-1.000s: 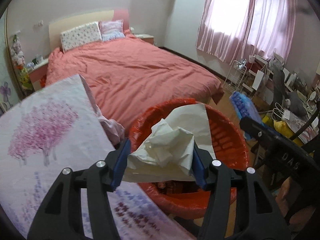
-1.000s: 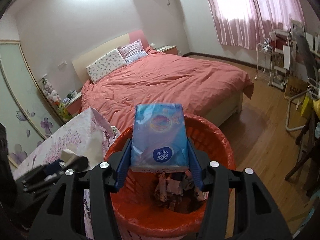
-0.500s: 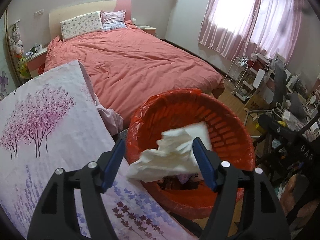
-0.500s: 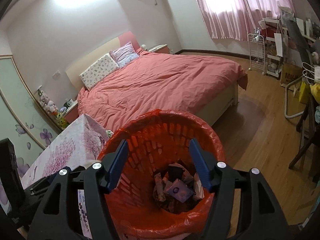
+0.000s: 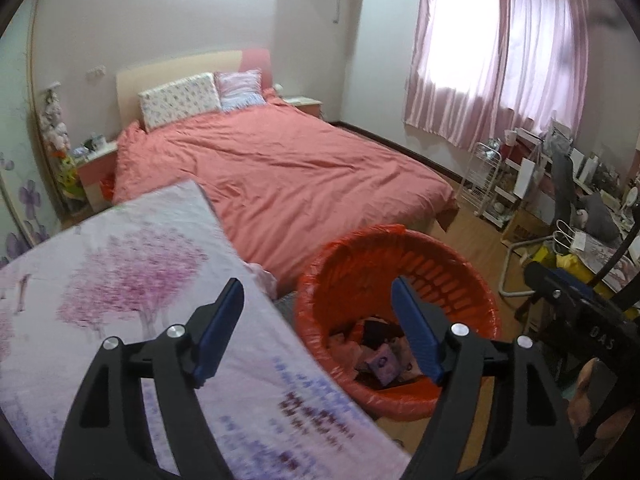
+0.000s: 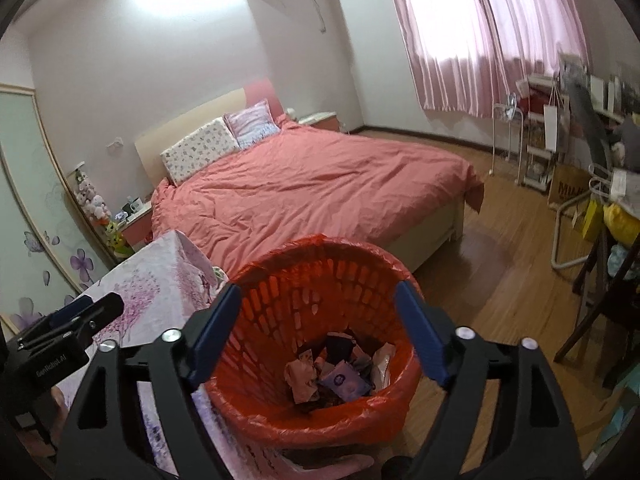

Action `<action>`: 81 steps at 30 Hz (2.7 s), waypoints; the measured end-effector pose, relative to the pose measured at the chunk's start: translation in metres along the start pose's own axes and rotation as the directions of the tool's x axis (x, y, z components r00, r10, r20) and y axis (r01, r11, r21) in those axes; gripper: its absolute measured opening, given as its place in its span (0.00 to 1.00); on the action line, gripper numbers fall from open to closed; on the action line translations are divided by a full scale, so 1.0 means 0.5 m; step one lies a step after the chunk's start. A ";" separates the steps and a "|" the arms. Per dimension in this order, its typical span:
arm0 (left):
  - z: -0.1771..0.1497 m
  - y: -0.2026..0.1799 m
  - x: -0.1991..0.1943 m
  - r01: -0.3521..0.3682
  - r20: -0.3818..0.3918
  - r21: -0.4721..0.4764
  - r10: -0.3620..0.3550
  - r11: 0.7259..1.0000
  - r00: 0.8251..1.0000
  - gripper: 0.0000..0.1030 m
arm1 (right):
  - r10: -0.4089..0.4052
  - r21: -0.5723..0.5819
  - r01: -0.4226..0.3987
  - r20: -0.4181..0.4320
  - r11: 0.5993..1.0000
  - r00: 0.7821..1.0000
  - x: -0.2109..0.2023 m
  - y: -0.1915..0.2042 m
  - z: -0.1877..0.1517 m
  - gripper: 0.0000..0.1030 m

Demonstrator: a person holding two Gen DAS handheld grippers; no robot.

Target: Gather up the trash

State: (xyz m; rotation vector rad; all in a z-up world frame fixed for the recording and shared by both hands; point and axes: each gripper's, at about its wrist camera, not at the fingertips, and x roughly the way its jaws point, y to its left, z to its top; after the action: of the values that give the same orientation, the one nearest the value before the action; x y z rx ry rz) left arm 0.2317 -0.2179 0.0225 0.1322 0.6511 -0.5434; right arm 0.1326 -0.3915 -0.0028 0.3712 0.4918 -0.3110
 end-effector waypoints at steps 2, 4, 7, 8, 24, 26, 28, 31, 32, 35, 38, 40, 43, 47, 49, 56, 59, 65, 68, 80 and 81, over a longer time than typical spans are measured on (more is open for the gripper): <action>-0.012 0.020 -0.042 -0.033 0.026 -0.002 0.033 0.999 0.999 0.77 | -0.003 -0.020 0.003 0.020 1.000 1.000 -0.017 0.020 -0.005 0.89; -0.027 0.035 -0.077 -0.065 0.045 -0.009 0.065 0.998 0.997 0.80 | -0.011 -0.047 0.013 0.052 0.999 0.999 -0.045 0.042 -0.017 0.95; -0.059 0.065 -0.131 -0.106 0.066 -0.026 0.107 0.994 0.992 0.85 | -0.043 -0.086 0.051 0.092 0.995 0.995 -0.078 0.076 -0.039 0.98; -0.074 0.076 -0.151 -0.129 0.075 -0.032 0.131 0.991 0.989 0.87 | -0.052 -0.096 0.062 0.098 0.993 0.994 -0.084 0.085 -0.045 0.98; -0.282 0.175 -0.354 -0.325 0.139 -0.165 0.349 0.931 0.927 0.96 | -0.124 -0.170 0.152 0.168 0.974 0.978 -0.194 0.168 -0.162 0.98; -0.303 0.184 -0.367 -0.349 0.132 -0.188 0.376 0.918 0.917 0.96 | -0.147 -0.155 0.171 0.157 0.973 0.977 -0.197 0.166 -0.166 0.98; -0.320 0.189 -0.381 -0.364 0.132 -0.206 0.394 0.908 0.910 0.96 | -0.151 -0.165 0.177 0.158 0.970 0.976 -0.200 0.173 -0.174 0.98; -0.345 0.189 -0.403 -0.390 0.138 -0.220 0.424 0.894 0.895 0.96 | -0.167 -0.204 0.201 0.170 0.958 0.971 -0.207 0.190 -0.193 0.98; -0.351 0.188 -0.408 -0.400 0.136 -0.223 0.435 0.889 0.890 0.96 | -0.170 -0.217 0.205 0.170 0.955 0.971 -0.209 0.196 -0.201 0.98; -0.365 0.185 -0.418 -0.410 0.129 -0.230 0.445 0.883 0.886 0.96 | -0.173 -0.233 0.208 0.164 0.950 0.971 -0.214 0.204 -0.218 0.98; -0.377 0.190 -0.421 -0.405 0.102 -0.251 0.440 0.879 0.892 0.96 | -0.181 -0.230 0.212 0.148 0.950 0.972 -0.217 0.209 -0.231 0.98; -0.386 0.193 -0.421 -0.397 0.086 -0.265 0.432 0.879 0.898 0.96 | -0.193 -0.224 0.219 0.131 0.950 0.972 -0.216 0.208 -0.234 0.98; -0.396 0.193 -0.418 -0.400 0.062 -0.271 0.431 0.876 0.900 0.96 | -0.211 -0.223 0.233 0.120 0.947 0.970 -0.216 0.215 -0.242 0.98; -0.405 0.193 -0.417 -0.404 0.048 -0.279 0.433 0.871 0.900 0.96 | -0.229 -0.223 0.250 0.117 0.942 0.966 -0.220 0.223 -0.251 0.98; -0.407 0.195 -0.417 -0.407 0.042 -0.282 0.435 0.869 0.900 0.96 | -0.232 -0.224 0.252 0.111 0.941 0.966 -0.223 0.224 -0.257 0.98; -0.412 0.196 -0.423 -0.407 0.033 -0.292 0.435 0.865 0.900 0.96 | -0.227 -0.222 0.238 0.073 0.946 0.971 -0.224 0.221 -0.263 0.98; -0.413 0.194 -0.422 -0.409 0.025 -0.292 0.434 0.865 0.900 0.96 | -0.227 -0.218 0.234 0.057 0.948 0.972 -0.223 0.220 -0.262 0.98; -0.411 0.187 -0.426 -0.403 0.019 -0.291 0.426 0.868 0.904 0.96 | -0.228 -0.220 0.232 0.045 0.947 0.973 -0.225 0.221 -0.265 0.98; -0.411 0.182 -0.431 -0.402 0.025 -0.290 0.426 0.869 0.904 0.96 | -0.226 -0.216 0.230 0.044 0.949 0.973 -0.225 0.221 -0.265 0.98; -0.405 0.169 -0.447 -0.403 0.040 -0.292 0.432 0.867 0.901 0.96 | -0.219 -0.207 0.225 0.051 0.952 0.974 -0.239 0.226 -0.264 0.98; -0.405 0.169 -0.448 -0.404 0.040 -0.292 0.434 0.867 0.900 0.96 | -0.219 -0.206 0.224 0.050 0.953 0.974 -0.239 0.226 -0.264 0.98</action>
State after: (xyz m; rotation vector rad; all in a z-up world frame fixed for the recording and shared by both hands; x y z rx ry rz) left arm 0.0181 0.0096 -0.0063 -0.0209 0.5670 -0.0324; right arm 0.0223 -0.2126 -0.0195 0.1048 0.5355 -0.4766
